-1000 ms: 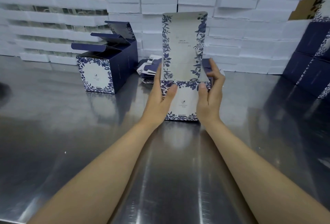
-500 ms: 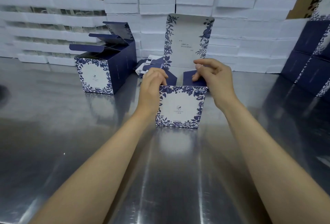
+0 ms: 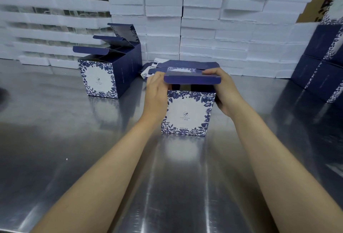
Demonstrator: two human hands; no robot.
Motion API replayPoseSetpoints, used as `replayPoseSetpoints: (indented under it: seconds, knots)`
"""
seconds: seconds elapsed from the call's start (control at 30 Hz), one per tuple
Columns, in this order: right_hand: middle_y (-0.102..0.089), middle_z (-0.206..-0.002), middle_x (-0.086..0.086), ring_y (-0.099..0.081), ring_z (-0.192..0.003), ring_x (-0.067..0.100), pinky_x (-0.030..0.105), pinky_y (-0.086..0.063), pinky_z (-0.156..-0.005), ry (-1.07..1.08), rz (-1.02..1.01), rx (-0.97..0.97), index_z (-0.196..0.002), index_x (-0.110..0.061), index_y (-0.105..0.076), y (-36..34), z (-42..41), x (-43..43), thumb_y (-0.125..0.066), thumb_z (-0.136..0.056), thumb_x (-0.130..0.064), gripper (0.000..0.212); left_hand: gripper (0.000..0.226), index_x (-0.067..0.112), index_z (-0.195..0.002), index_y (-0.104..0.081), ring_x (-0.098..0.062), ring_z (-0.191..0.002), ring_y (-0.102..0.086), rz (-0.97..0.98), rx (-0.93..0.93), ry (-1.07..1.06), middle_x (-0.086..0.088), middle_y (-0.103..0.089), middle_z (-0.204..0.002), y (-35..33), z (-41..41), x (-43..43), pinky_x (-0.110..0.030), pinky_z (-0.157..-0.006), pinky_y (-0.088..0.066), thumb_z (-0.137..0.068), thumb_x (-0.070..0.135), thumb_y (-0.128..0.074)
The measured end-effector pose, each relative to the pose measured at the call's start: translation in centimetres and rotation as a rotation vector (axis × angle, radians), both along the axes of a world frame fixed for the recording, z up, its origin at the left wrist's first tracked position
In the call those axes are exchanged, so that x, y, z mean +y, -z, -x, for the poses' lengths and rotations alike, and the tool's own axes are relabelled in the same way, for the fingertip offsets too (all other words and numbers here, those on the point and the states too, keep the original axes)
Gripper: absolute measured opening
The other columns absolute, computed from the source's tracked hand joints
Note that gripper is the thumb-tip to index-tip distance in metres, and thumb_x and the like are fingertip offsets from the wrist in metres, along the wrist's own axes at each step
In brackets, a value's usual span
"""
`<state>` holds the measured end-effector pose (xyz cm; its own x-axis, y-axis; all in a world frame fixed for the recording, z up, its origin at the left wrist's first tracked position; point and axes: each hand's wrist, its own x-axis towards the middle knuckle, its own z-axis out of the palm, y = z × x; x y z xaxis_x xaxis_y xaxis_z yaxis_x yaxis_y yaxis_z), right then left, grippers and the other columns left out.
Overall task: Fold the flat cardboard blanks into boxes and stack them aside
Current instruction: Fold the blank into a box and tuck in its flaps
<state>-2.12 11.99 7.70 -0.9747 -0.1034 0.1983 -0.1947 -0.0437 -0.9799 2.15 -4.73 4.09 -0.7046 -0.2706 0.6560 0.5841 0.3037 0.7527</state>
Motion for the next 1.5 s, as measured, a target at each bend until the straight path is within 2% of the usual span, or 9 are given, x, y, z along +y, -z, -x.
replayPoseSetpoints:
  seconds: [0.1, 0.27, 0.53, 0.7, 0.83, 1.0, 1.13, 1.27, 1.5]
  knots:
    - [-0.067, -0.088, 0.004, -0.06, -0.071, 0.022, 0.025, -0.042, -0.053, -0.003, -0.003, 0.013, -0.081, -0.025, -0.061, 0.0, 0.0, -0.1, -0.047, -0.09, -0.008, 0.024, 0.03, 0.018, -0.068, -0.046, -0.025, -0.09, -0.045, -0.034, -0.032, -0.022, 0.025, -0.051, -0.075, 0.1, -0.1, 0.3, -0.032, -0.08, -0.036, -0.091, 0.028, -0.03]
    - [-0.067, -0.076, -0.002, -0.061, -0.066, 0.019, 0.019, -0.042, -0.048, -0.005, 0.057, -0.013, -0.075, -0.024, -0.064, 0.0, -0.1, -0.3, -0.045, -0.088, -0.01, 0.027, 0.033, 0.031, -0.08, -0.053, -0.015, -0.097, -0.048, -0.021, 0.017, -0.043, 0.033, -0.053, -0.084, 0.7, -0.6, 0.6, -0.015, -0.083, -0.035, -0.091, 0.044, -0.025]
    - [-0.066, -0.114, 0.002, -0.06, -0.102, 0.016, 0.033, -0.043, -0.095, -0.026, -0.018, 0.028, -0.093, -0.026, -0.074, 0.9, -0.3, 0.1, -0.05, -0.087, -0.051, 0.035, 0.06, 0.01, -0.137, -0.029, -0.018, -0.125, -0.043, 0.011, 0.03, 0.004, -0.011, -0.027, -0.141, 2.4, -0.6, 0.6, -0.021, -0.096, -0.042, -0.088, 0.044, -0.039]
    - [-0.055, -0.119, -0.021, -0.046, -0.126, -0.002, 0.02, -0.036, -0.1, -0.055, -0.2, 0.201, -0.094, -0.033, -0.07, 0.6, -0.2, 1.0, -0.06, -0.095, -0.025, 0.013, 0.063, 0.009, -0.149, -0.019, -0.017, -0.141, -0.03, 0.127, 0.116, -0.055, -0.007, -0.027, -0.154, 2.5, -0.5, 0.0, -0.044, -0.112, -0.034, -0.091, 0.011, -0.045]
    - [-0.07, -0.091, -0.014, -0.061, -0.09, -0.008, 0.008, -0.041, -0.08, -0.012, -0.335, 0.402, -0.084, -0.028, -0.071, -1.2, -0.7, 1.6, -0.076, -0.082, -0.018, 0.012, 0.049, 0.02, -0.139, -0.031, -0.012, -0.129, -0.042, 0.19, 0.117, -0.081, -0.004, -0.042, -0.143, 2.8, -0.4, 0.3, -0.016, -0.104, -0.033, -0.092, 0.011, -0.042]
    - [-0.045, -0.113, -0.048, -0.038, -0.104, -0.032, -0.008, -0.03, -0.079, -0.334, -0.801, 0.336, -0.113, -0.049, -0.063, -2.6, -1.7, 2.2, -0.081, -0.057, -0.058, 0.059, 0.049, 0.004, -0.141, -0.031, -0.02, -0.132, -0.039, 0.266, 0.113, -0.105, -0.009, -0.039, -0.144, 3.2, -0.1, 0.5, -0.023, -0.109, -0.032, -0.093, 0.009, -0.042]
    - [-0.06, -0.11, -0.037, -0.054, -0.103, -0.02, 0.012, -0.047, -0.082, -0.209, -0.652, 0.341, -0.108, -0.038, -0.072, -2.2, -1.8, 1.9, -0.087, -0.066, -0.036, 0.045, 0.051, 0.002, -0.143, -0.028, -0.023, -0.136, -0.036, 0.28, 0.132, -0.125, -0.012, -0.035, -0.147, 3.2, -0.2, 0.7, -0.03, -0.113, -0.029, -0.095, 0.009, -0.043]
    - [-0.071, -0.096, -0.025, -0.063, -0.091, -0.01, 0.01, -0.046, -0.075, -0.108, -0.524, 0.402, -0.099, -0.032, -0.076, -2.0, -1.4, 2.2, -0.077, -0.08, -0.033, 0.019, 0.054, 0.002, -0.146, -0.022, -0.021, -0.139, -0.031, 0.307, 0.168, -0.127, -0.01, -0.03, -0.15, 3.2, -0.2, 0.9, -0.025, -0.115, -0.025, -0.098, 0.012, -0.045]
    - [-0.062, -0.065, -0.003, -0.049, -0.062, 0.008, 0.027, -0.039, -0.064, 0.07, -0.473, 0.518, -0.081, -0.025, -0.075, -1.6, -1.5, 1.4, -0.064, -0.092, -0.031, 0.016, 0.065, 0.023, -0.151, -0.007, -0.016, -0.147, -0.018, 0.395, 0.232, -0.123, 0.002, -0.013, -0.159, 3.3, -0.2, 0.7, -0.022, -0.117, -0.015, -0.099, 0.018, -0.045]
